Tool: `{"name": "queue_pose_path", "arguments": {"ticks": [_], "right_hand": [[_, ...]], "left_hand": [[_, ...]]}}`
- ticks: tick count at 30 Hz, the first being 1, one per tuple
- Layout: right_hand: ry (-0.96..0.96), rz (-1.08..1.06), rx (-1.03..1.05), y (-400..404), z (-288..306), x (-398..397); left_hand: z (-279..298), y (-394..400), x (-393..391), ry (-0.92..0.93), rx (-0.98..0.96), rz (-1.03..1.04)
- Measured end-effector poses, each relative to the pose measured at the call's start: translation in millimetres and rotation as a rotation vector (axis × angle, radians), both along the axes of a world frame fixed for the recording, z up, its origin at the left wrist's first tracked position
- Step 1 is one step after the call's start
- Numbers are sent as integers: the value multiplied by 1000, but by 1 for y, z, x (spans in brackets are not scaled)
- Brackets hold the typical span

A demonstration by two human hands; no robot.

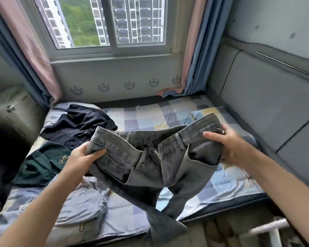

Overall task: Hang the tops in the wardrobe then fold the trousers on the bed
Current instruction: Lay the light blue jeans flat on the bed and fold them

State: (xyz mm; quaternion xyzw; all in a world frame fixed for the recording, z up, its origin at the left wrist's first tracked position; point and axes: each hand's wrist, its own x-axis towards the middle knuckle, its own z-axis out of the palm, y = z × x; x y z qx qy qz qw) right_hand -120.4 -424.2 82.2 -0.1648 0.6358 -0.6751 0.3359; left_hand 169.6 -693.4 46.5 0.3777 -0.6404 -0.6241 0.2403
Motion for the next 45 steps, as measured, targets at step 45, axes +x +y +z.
{"name": "queue_pose_path", "arguments": {"ticks": [45], "right_hand": [[-22,461,720,-213,-318,-242]], "left_hand": [[-347,-274,-165,-689,461,-464]]}}
